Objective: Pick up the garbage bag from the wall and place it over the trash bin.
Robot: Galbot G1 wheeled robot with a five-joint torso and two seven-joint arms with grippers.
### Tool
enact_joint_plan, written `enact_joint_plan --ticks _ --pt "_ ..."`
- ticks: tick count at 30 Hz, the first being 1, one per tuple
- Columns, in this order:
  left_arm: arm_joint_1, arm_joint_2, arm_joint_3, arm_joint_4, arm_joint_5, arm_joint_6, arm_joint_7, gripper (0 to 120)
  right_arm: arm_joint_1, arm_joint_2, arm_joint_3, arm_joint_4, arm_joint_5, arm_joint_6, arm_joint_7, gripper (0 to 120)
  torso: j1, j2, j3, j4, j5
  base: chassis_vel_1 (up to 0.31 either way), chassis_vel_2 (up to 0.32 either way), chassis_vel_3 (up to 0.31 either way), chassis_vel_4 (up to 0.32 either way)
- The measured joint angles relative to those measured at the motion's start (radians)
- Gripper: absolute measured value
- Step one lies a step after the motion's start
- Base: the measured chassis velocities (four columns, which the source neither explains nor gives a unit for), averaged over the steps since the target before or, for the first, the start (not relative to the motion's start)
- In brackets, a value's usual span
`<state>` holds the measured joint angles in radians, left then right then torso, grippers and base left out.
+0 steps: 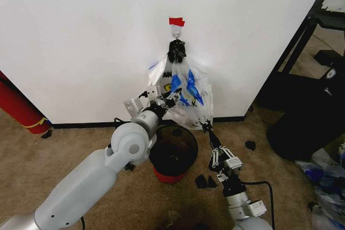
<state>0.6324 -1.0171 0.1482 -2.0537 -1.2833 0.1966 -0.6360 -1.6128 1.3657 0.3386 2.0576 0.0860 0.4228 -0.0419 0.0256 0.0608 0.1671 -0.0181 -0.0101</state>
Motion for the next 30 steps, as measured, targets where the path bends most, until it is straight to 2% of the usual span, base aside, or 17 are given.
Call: enact_joint_plan --ticks 6,8,18,25,30 --pt "0.006 0.012 -0.007 -0.014 0.003 -0.003 -0.003 4 0.002 0.000 -0.003 0.001 0.000 -0.006 0.009 0 0.000 0.000 0.000 0.0000 0.0000 0.000 0.000 0.000 0.000" --pt "0.008 0.014 -0.009 -0.016 0.004 -0.004 -0.003 0 0.003 0.000 -0.004 0.001 0.000 -0.008 0.011 0 0.000 0.000 0.000 0.0001 0.0000 0.000 0.000 0.000 0.000" --pt "0.031 0.041 -0.034 -0.056 0.022 -0.005 0.012 0 -0.003 -0.008 0.001 0.001 -0.013 -0.025 0.031 0 0.000 0.000 0.000 0.0001 0.0000 0.000 0.000 0.000 0.000" --pt "0.041 0.045 -0.040 -0.063 0.052 -0.006 0.022 0 -0.059 -0.033 0.030 0.036 -0.030 -0.024 0.023 0 0.000 0.000 0.000 0.0000 0.0000 0.000 0.000 0.000 0.000" --pt "0.060 0.055 -0.058 -0.084 0.059 -0.006 0.028 0 -0.131 -0.073 0.097 0.071 -0.059 -0.041 0.042 9 0.000 0.000 0.000 -0.0001 0.0001 0.000 0.000 0.000 0.000"
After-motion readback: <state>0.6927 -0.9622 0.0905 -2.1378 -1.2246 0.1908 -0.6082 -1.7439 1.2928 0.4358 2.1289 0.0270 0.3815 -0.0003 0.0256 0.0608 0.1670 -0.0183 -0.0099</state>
